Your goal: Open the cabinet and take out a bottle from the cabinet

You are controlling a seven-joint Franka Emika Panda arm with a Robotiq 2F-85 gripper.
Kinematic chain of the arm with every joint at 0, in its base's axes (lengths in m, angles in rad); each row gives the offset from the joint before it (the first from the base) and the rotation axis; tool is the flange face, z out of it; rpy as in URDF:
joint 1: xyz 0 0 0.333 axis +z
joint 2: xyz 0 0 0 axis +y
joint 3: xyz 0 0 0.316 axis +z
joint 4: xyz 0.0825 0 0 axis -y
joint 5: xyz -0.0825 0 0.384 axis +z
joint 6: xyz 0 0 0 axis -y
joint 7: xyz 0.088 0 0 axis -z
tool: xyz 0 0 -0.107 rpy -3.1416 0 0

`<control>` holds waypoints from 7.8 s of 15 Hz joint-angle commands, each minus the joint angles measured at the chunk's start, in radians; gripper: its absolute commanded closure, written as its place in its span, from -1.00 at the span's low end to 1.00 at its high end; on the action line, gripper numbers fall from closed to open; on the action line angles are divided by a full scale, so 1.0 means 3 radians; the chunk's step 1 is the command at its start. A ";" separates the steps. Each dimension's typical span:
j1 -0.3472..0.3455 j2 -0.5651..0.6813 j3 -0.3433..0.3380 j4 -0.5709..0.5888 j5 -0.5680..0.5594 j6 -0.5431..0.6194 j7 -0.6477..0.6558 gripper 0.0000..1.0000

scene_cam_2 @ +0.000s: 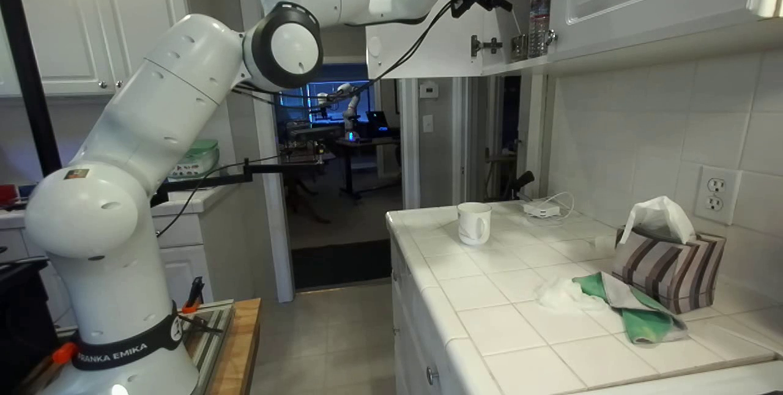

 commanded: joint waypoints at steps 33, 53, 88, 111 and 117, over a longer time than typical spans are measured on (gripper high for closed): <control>-0.0070 -0.0029 -0.0016 0.0009 0.0027 -0.0005 0.0083 -1.00; 0.0193 0.0285 -0.0836 0.0217 -0.0262 0.0788 0.0885 -1.00; 0.0824 -0.1260 -0.0844 -0.1225 -0.0050 -0.0881 0.0940 0.80; -0.0573 -0.2528 -0.0088 -0.5160 -0.0720 -0.1133 0.2291 0.80; -0.1175 -0.2894 -0.0123 -0.5403 -0.1960 -0.1106 0.2795 0.80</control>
